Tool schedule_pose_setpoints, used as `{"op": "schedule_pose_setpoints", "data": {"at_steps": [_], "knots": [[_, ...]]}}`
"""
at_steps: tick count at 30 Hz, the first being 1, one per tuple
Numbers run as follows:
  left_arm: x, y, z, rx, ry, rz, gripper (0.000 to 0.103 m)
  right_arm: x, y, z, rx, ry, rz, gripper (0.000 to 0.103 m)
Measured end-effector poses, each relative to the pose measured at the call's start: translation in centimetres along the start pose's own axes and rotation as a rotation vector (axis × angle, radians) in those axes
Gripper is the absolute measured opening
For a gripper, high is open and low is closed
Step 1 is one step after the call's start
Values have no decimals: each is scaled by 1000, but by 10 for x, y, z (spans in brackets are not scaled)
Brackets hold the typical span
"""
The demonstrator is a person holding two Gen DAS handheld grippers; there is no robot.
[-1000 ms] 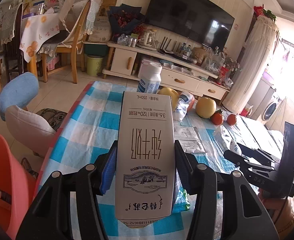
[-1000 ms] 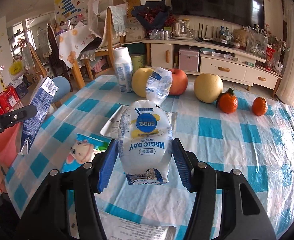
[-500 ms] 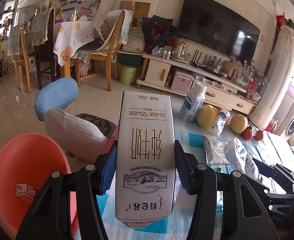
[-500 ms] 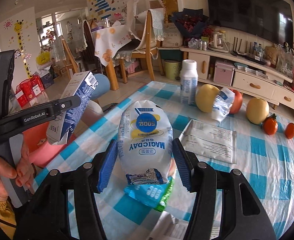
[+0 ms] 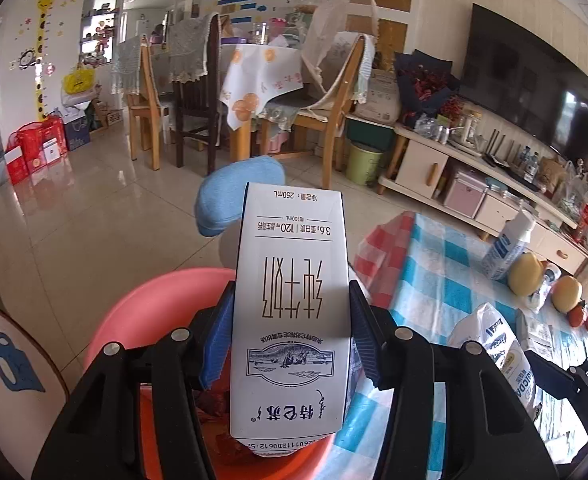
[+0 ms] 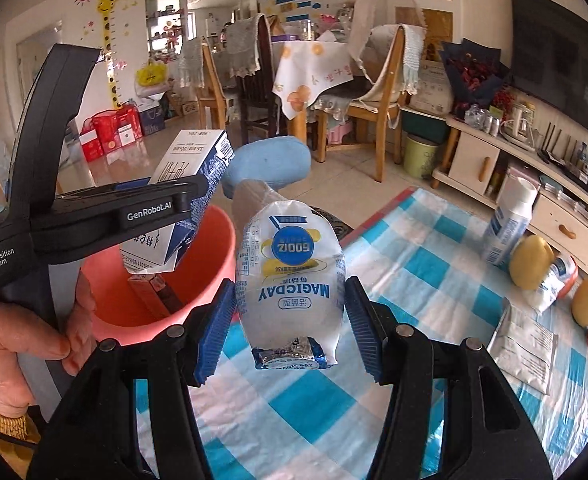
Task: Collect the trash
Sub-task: 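Carry carton and Magicday bag over pink bucket and open both grippers, then bring both tools back toward the table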
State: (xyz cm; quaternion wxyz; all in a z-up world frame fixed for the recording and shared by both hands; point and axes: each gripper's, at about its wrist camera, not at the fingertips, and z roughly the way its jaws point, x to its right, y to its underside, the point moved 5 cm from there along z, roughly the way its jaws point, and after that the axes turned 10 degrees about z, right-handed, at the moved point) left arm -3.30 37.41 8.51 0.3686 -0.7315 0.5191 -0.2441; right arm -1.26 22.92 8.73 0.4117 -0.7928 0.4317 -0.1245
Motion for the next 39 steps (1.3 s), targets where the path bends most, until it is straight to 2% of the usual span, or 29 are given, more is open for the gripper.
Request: {"op": "schedule_pose_setpoints", "data": {"at_steps": [6, 15, 18, 19, 21, 22, 28, 39], "knots": [[-34, 0, 2, -16, -89, -31, 55, -40, -6, 31, -31, -23, -83, 57], [-60, 5, 4, -38, -159, -51, 55, -81, 6, 67, -87, -57, -174, 58], [-59, 3, 2, -30, -185, -43, 75, -87, 11, 73, -105, -69, -195, 59], [-58, 2, 1, -26, -191, -36, 78, -88, 12, 74, -109, -68, -196, 62], [-55, 0, 1, -23, -196, -20, 81, -84, 12, 73, -96, -59, -190, 75], [-54, 0, 1, -25, -199, -15, 86, -81, 12, 71, -85, -52, -182, 82], [-42, -3, -2, -4, -200, 20, 89, -59, 14, 54, -53, 3, -128, 87], [-11, -7, -4, 11, -180, 116, 90, -13, 35, 27, -58, 74, -29, 90]]}}
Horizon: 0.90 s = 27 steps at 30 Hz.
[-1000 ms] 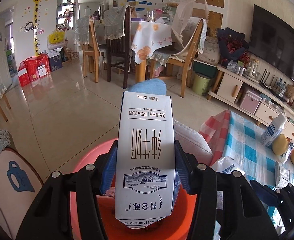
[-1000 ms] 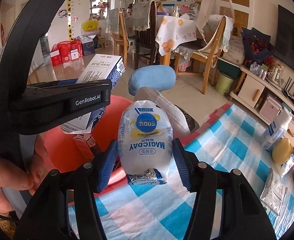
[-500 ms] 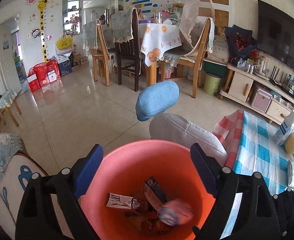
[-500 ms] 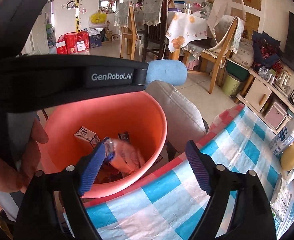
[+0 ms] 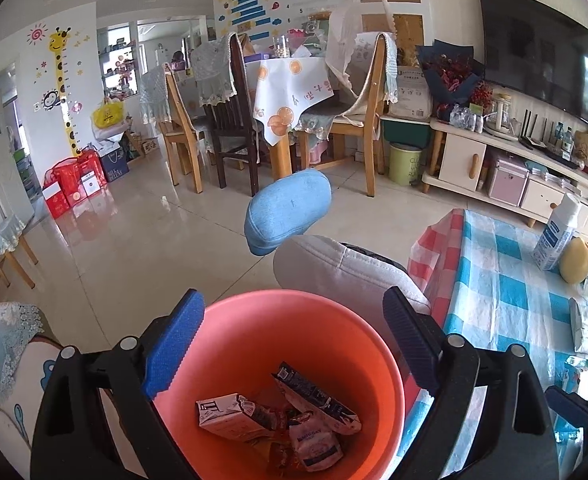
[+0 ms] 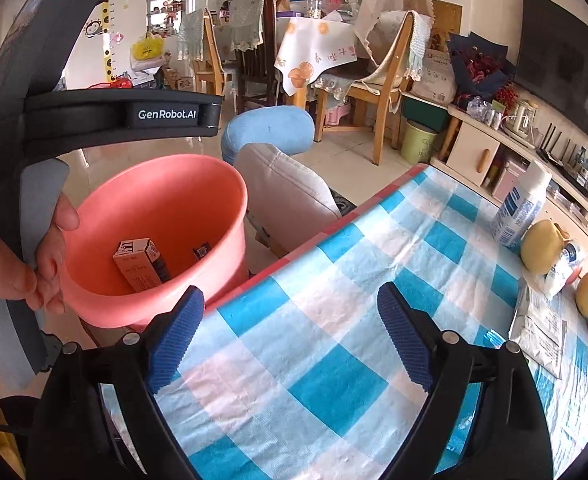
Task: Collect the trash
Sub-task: 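Bring both tools back toward the table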
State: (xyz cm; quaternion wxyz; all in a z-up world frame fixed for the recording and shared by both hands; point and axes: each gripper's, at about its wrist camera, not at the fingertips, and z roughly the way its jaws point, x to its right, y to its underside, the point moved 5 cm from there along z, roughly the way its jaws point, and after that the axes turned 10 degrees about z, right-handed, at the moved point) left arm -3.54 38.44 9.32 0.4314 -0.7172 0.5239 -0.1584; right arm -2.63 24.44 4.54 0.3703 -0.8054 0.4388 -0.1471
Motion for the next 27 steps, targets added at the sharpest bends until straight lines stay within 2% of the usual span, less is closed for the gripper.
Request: {"op": "schedule_pose_setpoints", "data": {"at_steps": [7, 27], "knots": [[19, -4, -3, 8, 17, 50, 90, 19, 11, -11, 6, 35, 20, 93], [87, -8, -14, 36, 41, 220, 91, 73, 40, -36, 7, 93, 82, 93]]}}
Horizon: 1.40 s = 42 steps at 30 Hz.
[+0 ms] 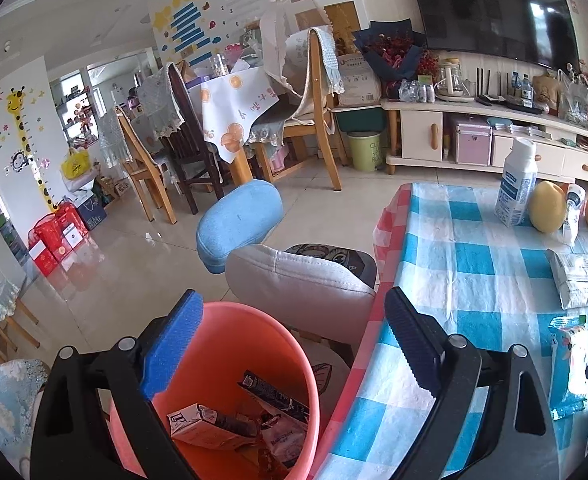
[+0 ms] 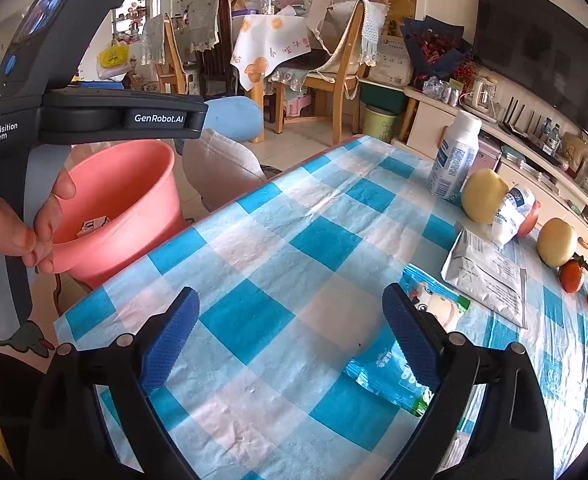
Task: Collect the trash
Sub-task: 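Bring both tools back toward the table, then lower left gripper onto blue cow-print snack bag and close it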
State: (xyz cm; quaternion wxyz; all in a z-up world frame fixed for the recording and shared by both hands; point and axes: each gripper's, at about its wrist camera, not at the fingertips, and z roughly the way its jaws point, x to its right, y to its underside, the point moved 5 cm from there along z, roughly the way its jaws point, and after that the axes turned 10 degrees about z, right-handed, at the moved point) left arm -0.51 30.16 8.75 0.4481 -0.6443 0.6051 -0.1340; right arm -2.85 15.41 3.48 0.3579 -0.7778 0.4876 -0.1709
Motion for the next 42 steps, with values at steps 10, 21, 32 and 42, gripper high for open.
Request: {"op": "schedule_pose_setpoints", "data": {"at_steps": [10, 21, 32, 42], "knots": [[33, -6, -5, 13, 36, 69, 91, 30, 12, -16, 9, 13, 19, 94], [82, -7, -14, 31, 178, 128, 91, 67, 21, -47, 61, 21, 42, 94], [153, -9, -33, 48, 362, 195, 91, 122, 40, -75, 74, 31, 126, 94], [219, 5, -43, -16, 565, 229, 91, 175, 62, -101, 61, 33, 185, 94]]}}
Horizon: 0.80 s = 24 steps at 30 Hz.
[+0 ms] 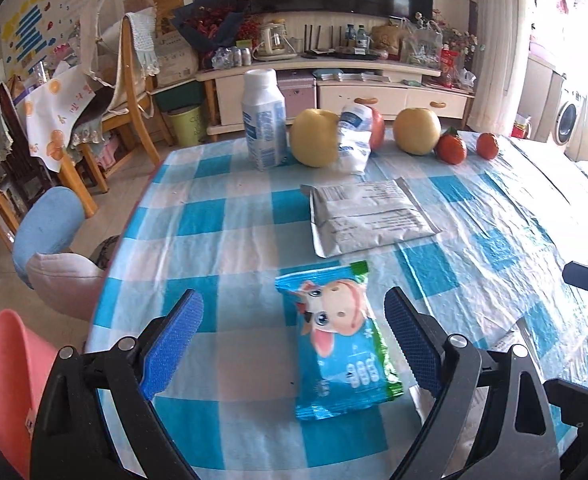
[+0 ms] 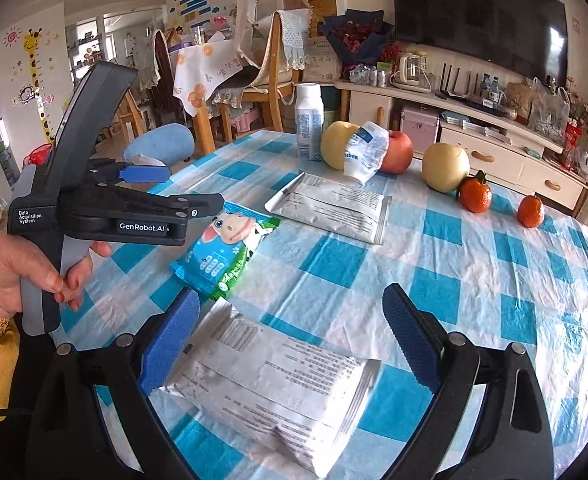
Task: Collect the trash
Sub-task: 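Lower left gripper onto blue cow-print snack bag and close it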
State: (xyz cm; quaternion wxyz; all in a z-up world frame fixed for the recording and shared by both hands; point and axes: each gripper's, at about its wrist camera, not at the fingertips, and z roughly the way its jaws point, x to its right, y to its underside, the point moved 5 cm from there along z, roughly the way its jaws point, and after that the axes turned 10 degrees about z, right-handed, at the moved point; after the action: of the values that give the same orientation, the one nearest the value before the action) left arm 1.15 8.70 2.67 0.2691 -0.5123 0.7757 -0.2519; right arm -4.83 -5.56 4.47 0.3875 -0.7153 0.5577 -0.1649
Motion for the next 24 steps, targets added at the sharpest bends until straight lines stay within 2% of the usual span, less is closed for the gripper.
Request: {"op": "schedule_pose_setpoints", "data": {"at_steps": [6, 13, 24], "knots": [[27, 4, 20, -59, 58, 7, 91, 21, 13, -2, -68, -36, 14, 94], [37, 11, 44, -130, 15, 29, 91, 29, 33, 1, -155, -70, -6, 94], [42, 10, 59, -160, -23, 21, 91, 67, 27, -20, -136, -57, 66, 94]]}}
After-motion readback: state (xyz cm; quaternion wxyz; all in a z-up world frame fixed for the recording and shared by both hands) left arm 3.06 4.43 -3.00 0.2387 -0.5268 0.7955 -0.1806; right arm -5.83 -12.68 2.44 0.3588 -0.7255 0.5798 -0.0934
